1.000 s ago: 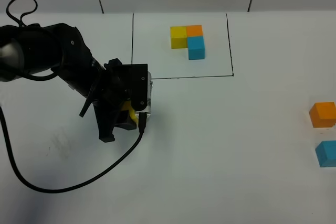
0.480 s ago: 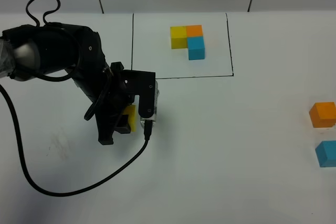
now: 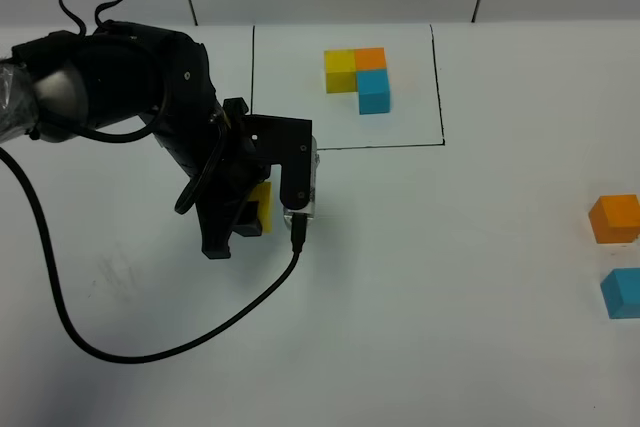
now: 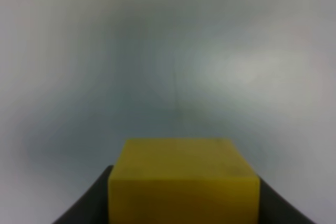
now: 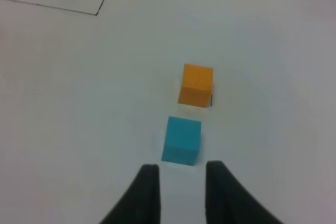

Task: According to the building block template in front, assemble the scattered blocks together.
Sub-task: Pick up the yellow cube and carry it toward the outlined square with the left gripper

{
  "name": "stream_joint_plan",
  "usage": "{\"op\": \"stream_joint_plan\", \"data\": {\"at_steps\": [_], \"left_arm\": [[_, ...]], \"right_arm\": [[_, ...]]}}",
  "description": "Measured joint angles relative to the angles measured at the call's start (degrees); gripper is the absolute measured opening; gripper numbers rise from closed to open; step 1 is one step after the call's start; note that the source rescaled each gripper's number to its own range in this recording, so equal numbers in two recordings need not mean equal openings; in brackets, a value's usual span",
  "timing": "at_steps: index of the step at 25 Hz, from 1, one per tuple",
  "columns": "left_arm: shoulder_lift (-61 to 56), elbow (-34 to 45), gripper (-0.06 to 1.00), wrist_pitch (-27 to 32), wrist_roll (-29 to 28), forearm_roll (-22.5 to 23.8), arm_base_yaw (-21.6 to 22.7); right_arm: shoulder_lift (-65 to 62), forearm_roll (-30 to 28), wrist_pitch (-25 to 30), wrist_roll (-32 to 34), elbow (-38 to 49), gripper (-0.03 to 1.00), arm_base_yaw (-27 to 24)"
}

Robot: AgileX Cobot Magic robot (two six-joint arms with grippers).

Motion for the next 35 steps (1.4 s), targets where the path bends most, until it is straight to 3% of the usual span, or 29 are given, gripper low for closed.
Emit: {"op": "stream_joint_plan", "data": {"at_steps": [10, 35], "left_arm": [[5.53, -3.8, 0.56, 1.78, -0.49, -0.04, -2.83], [8.7, -4.32, 0.56, 0.31, -3.25, -1.11, -2.86]], "right_arm": [[0.0, 0.0, 0.0, 0.0, 0.0, 0.24, 0.0], [0.0, 0.0, 0.0, 0.0, 0.0, 0.24, 0.0]]}}
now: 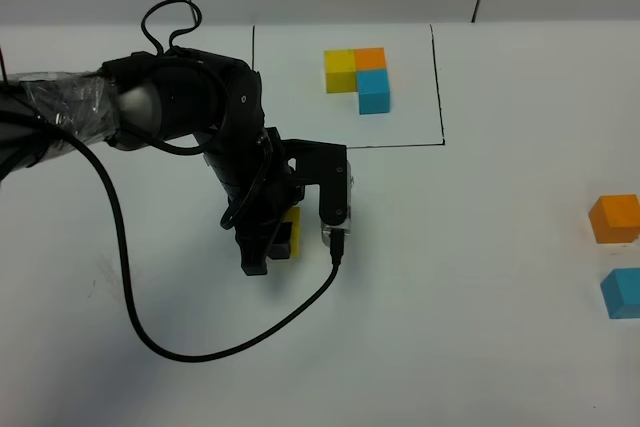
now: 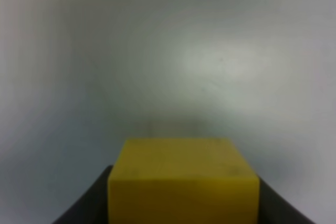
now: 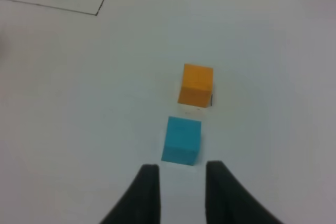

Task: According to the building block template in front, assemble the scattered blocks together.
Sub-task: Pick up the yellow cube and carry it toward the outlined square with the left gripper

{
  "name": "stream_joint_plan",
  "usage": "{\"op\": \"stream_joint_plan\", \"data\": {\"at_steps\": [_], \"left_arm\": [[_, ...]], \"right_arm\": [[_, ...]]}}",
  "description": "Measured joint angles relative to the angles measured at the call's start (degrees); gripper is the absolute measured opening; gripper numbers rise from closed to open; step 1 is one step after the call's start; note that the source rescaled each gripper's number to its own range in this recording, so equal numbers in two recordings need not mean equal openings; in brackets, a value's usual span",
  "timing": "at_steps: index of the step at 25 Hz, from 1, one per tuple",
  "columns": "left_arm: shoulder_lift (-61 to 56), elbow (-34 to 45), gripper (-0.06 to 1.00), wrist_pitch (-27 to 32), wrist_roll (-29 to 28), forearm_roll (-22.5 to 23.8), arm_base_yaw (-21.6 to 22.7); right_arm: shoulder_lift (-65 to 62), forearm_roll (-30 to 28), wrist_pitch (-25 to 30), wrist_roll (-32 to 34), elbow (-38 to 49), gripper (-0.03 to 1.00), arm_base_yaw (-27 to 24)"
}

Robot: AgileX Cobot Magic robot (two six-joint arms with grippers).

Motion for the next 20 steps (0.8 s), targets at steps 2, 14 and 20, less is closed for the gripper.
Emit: {"op": "stream_joint_plan", "data": {"at_steps": [2, 14, 20], "left_arm": [[0.54, 0.0, 0.56, -0.1, 0.0, 0.0, 0.0], [3.39, -0.07, 0.56, -0.34, -0.19, -0.18, 0.0], [3.57, -0.07, 0.56, -0.34, -0.43, -0.18, 0.0]], "right_arm": [[0.0, 0.0, 0.0, 0.0, 0.0, 0.24, 0.0], [0.0, 0.0, 0.0, 0.0, 0.0, 0.24, 0.0], [0.0, 0.0, 0.0, 0.0, 0.0, 0.24, 0.0]]}}
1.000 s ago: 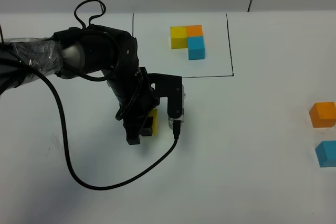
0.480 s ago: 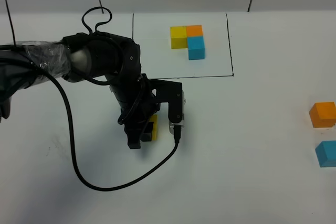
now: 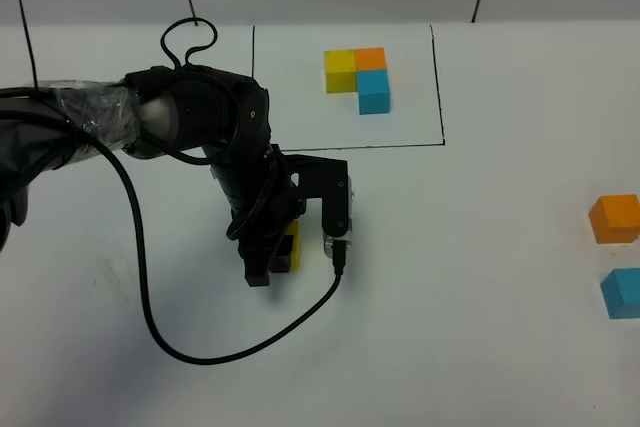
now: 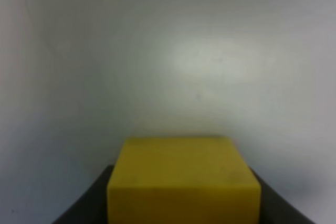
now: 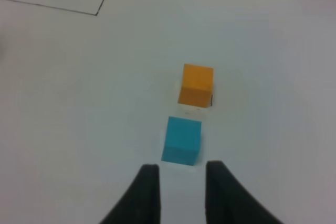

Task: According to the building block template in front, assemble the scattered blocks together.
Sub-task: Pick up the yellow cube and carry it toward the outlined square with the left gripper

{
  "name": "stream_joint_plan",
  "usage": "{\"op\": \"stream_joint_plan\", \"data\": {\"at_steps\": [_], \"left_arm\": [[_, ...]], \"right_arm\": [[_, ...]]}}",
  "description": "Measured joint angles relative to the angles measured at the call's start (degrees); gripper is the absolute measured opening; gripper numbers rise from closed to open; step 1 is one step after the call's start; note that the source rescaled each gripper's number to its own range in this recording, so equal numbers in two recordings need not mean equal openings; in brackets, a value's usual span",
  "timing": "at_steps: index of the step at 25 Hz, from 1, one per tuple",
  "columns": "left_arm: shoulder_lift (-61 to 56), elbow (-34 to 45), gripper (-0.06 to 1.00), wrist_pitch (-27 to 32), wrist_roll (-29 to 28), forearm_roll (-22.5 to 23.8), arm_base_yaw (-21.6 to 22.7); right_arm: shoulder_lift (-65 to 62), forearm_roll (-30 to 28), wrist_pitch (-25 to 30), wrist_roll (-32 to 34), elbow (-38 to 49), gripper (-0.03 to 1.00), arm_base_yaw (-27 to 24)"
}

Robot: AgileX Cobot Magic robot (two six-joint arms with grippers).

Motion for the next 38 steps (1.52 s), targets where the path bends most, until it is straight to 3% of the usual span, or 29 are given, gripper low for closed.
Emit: {"op": "stream_joint_plan", "data": {"at_steps": [22, 24, 30, 38], "left_arm": [[0.05, 0.0, 0.56, 0.05, -2.45, -0.17, 0.0], [0.18, 0.0, 0.6, -0.05, -3.96, -0.24, 0.0], [0.12, 0.0, 0.89, -1.36, -6.8, -0.24, 0.0], [-2.55, 0.0, 0.94, -2.22, -7.5, 0.32, 0.0]], "right_arm": [[0.0, 0.0, 0.0, 0.0, 0.0, 0.24, 0.0], [0.0, 0.0, 0.0, 0.0, 0.0, 0.24, 0.0], [0.0, 0.0, 0.0, 0.0, 0.0, 0.24, 0.0], [0.0, 0.0, 0.0, 0.0, 0.0, 0.24, 0.0]]}}
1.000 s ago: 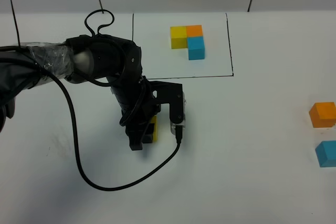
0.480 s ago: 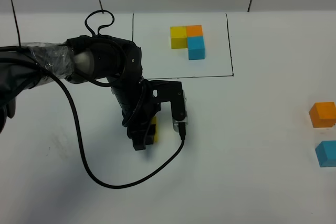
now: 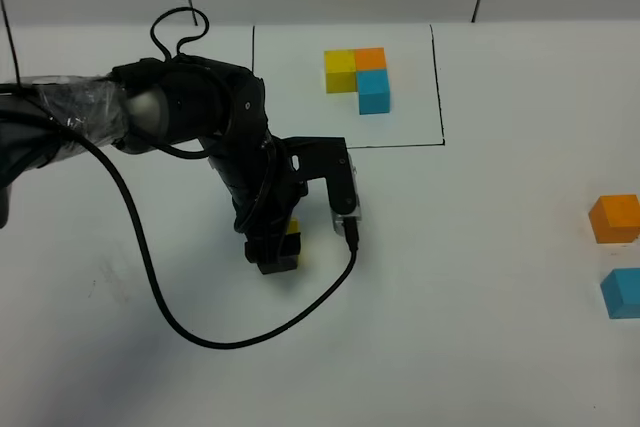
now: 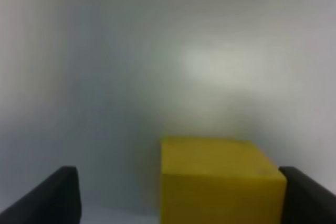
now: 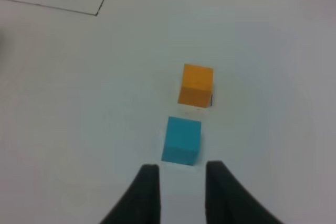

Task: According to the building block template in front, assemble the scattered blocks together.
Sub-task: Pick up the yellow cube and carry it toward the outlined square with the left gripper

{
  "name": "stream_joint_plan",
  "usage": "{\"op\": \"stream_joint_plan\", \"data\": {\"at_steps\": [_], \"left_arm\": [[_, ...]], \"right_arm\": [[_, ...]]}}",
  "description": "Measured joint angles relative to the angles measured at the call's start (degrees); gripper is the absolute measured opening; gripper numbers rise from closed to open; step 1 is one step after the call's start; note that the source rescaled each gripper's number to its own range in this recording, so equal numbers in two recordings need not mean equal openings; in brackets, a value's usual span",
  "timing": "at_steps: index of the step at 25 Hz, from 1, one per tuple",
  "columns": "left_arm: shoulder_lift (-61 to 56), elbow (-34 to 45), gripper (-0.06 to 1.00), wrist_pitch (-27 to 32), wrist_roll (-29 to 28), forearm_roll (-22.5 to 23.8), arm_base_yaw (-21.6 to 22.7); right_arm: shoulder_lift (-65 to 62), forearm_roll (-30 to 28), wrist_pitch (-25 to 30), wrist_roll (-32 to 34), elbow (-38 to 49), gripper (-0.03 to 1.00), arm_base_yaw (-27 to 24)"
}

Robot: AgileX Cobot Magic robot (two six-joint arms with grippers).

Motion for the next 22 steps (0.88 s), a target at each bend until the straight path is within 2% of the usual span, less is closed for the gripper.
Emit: {"op": "stream_joint_plan", "data": {"at_steps": [8, 11, 13, 15, 18, 20, 22], "left_arm": [[-4.75, 0.0, 0.94, 0.1, -0.96, 1.06, 0.0], [-6.01, 0.0, 0.88, 0.65, -1.09, 1.59, 0.0], [-6.49, 0.0, 0.75, 1.2, -1.14, 2.08, 0.0], [-6.9, 0.0, 0.55, 1.51, -1.48, 2.4, 0.0], [-7.76, 0.0, 0.17, 1.65, -3.45, 2.53, 0.0], [-8.17, 0.0, 0.07, 1.5, -7.26, 2.65, 0.0], [-8.58, 0.0, 0.02, 0.82, -13.36, 2.81, 0.0]], "right_arm": [[0.0, 0.0, 0.0, 0.0, 0.0, 0.24, 0.0], [0.0, 0.0, 0.0, 0.0, 0.0, 0.24, 0.0], [0.0, 0.0, 0.0, 0.0, 0.0, 0.24, 0.0], [0.0, 0.0, 0.0, 0.0, 0.0, 0.24, 0.0], [0.0, 0.0, 0.0, 0.0, 0.0, 0.24, 0.0], [0.0, 0.0, 0.0, 0.0, 0.0, 0.24, 0.0], [0.0, 0.0, 0.0, 0.0, 0.0, 0.24, 0.0]]}}
